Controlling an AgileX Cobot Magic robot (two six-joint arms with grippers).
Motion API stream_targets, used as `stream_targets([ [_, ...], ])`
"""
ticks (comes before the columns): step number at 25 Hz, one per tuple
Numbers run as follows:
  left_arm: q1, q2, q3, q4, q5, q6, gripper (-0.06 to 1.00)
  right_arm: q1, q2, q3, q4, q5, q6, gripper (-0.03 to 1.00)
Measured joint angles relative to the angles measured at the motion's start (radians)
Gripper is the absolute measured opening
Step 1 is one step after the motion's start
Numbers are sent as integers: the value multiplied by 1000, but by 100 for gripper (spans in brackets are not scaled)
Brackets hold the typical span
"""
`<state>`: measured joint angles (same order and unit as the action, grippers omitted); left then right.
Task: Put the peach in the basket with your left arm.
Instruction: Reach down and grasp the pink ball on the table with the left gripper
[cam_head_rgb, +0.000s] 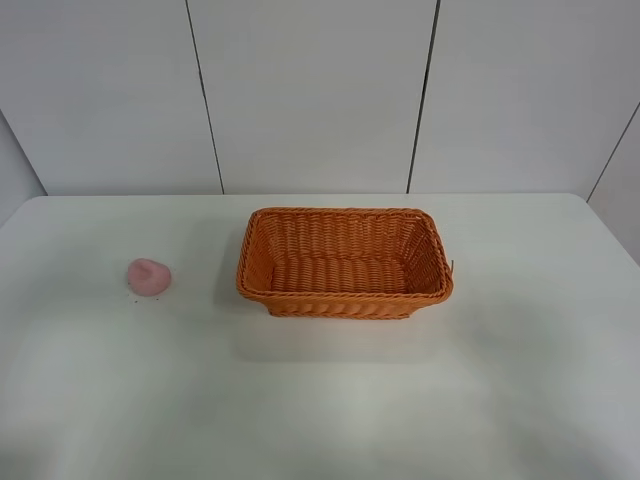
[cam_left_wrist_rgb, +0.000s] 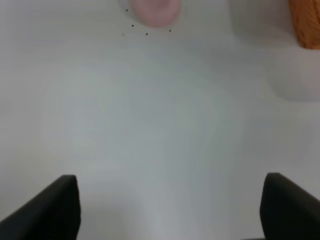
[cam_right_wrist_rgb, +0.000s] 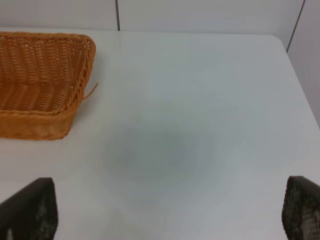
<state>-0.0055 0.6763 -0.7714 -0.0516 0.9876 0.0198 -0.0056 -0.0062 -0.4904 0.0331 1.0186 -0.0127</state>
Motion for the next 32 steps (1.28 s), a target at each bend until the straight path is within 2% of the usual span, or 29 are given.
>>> stream_targets([
  [8,0,627,-302,0,-111,4,76,0,0,0,0,0,0,69],
  [15,0,1048,-589,-1,-126,5,76,0,0,0,0,0,0,69],
  [23,0,1339,-791,-3,-131,6,76,0,0,0,0,0,0,69],
  [32,-5,1502,-813,-37,-153,4,76,0,0,0,0,0,0,69],
])
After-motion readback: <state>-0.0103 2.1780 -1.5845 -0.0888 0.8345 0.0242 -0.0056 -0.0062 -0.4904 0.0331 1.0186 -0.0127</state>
